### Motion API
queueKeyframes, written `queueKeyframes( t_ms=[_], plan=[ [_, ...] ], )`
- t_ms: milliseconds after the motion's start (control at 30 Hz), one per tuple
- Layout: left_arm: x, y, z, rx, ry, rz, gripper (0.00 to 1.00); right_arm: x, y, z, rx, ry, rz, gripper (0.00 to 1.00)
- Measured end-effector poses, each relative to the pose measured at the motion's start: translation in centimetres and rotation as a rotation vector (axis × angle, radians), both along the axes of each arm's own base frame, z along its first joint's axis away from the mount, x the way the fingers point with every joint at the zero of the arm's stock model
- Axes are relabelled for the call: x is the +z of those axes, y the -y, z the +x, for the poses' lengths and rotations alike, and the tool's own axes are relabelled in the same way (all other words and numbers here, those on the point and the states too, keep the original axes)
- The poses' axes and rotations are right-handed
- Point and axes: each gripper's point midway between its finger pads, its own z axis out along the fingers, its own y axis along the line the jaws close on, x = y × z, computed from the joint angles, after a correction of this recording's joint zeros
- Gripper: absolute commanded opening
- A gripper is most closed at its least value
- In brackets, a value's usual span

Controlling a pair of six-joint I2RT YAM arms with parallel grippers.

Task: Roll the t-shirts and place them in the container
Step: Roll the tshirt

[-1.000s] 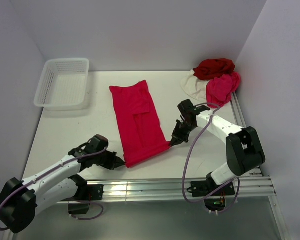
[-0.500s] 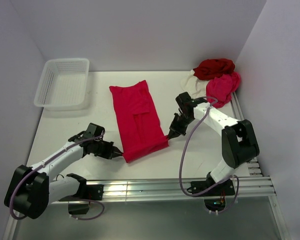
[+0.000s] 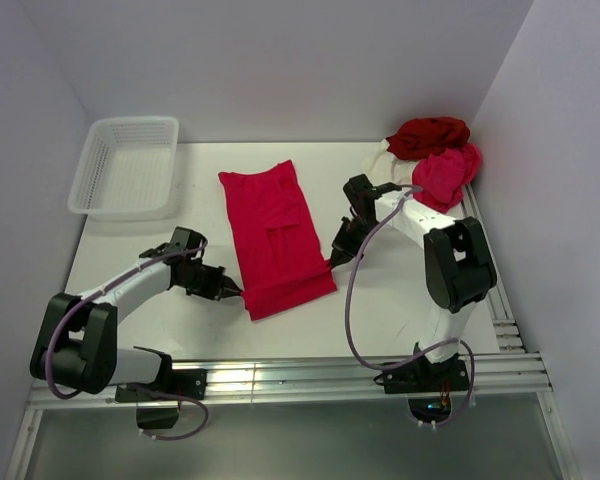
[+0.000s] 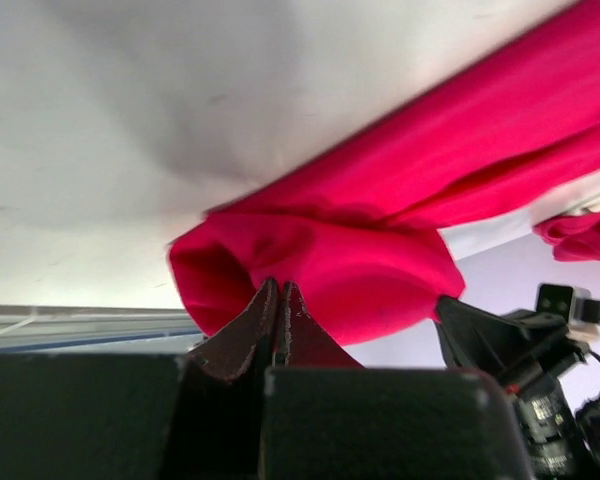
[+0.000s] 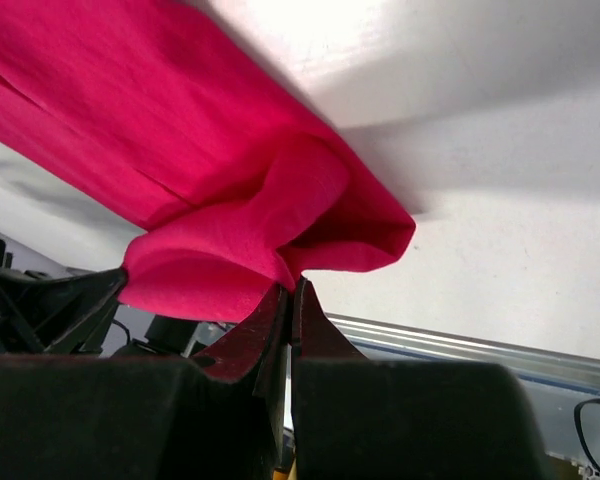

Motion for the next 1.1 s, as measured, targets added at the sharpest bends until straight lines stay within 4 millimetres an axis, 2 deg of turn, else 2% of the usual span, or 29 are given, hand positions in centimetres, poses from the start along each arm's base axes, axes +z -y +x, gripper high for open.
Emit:
queueKeyframes(
  t_ms=[133,333,400,467,500,533,567,600,633,733,800,833,867,900,933,1000,1033,1100],
  plan=[
    [0.4,-0.2,1.5,-0.008,0.028,0.001,0.00,-0.5,0.1,0.8,-0.010,-0.011,-0.004,0.00],
    [-1.1,-0.4,2.1,-0.032,-0.002,0.005,0.00,-1.1,-0.2,1.7,-0.016,-0.019,0.005,0.01],
    [-1.6,-0.3,2.2,-0.040,-0.009,0.004,0.01,-1.3,-0.3,2.0,-0.019,-0.023,0.012,0.06],
    [-1.9,-0.3,2.3,-0.048,-0.009,0.004,0.04,-1.5,-0.5,2.6,-0.024,-0.023,0.017,0.16],
    [-2.0,-0.3,2.3,-0.054,-0.006,0.003,0.14,-1.7,-0.6,3.0,-0.024,-0.018,0.021,0.22],
    [-2.1,-0.3,2.4,-0.061,0.001,0.002,0.21,-1.9,-0.6,3.2,-0.026,-0.013,0.022,0.32],
    [-2.1,-0.3,2.6,-0.071,0.010,0.001,0.33,-2.0,-0.6,3.4,-0.032,-0.009,0.022,0.36],
    [-2.1,-0.4,2.7,-0.077,0.016,0.003,0.49,-2.0,-0.6,3.6,-0.035,0.002,0.025,0.40],
    [-2.0,-0.5,2.9,-0.088,0.029,0.007,0.55,-1.9,-0.6,4.0,-0.039,0.014,0.029,0.46],
    [-1.1,-0.9,4.0,-0.100,0.071,0.029,0.61,-1.6,-0.3,4.9,-0.058,0.053,0.041,0.51],
    [0.1,-1.1,5.0,-0.109,0.116,0.051,0.62,-0.8,-0.2,5.3,-0.064,0.085,0.048,0.49],
    [1.0,-1.3,5.5,-0.117,0.152,0.066,0.62,-0.1,-0.1,5.6,-0.064,0.113,0.054,0.45],
    [2.1,-1.5,6.1,-0.121,0.188,0.079,0.62,0.7,0.0,5.7,-0.059,0.149,0.060,0.39],
    [3.0,-1.7,6.6,-0.128,0.226,0.091,0.61,1.7,0.0,5.8,-0.054,0.188,0.071,0.28],
    [4.4,-1.8,7.2,-0.140,0.283,0.106,0.60,2.7,0.1,5.7,-0.045,0.234,0.088,0.21],
    [6.4,-2.0,7.8,-0.157,0.371,0.119,0.54,4.7,-0.1,5.2,-0.023,0.320,0.137,0.07],
    [7.0,-1.9,7.8,-0.170,0.405,0.122,0.52,5.5,-0.3,4.7,-0.011,0.349,0.166,0.04],
    [8.1,-1.2,7.4,-0.204,0.460,0.117,0.39,6.2,-0.6,3.7,0.022,0.389,0.219,0.00]
  ],
)
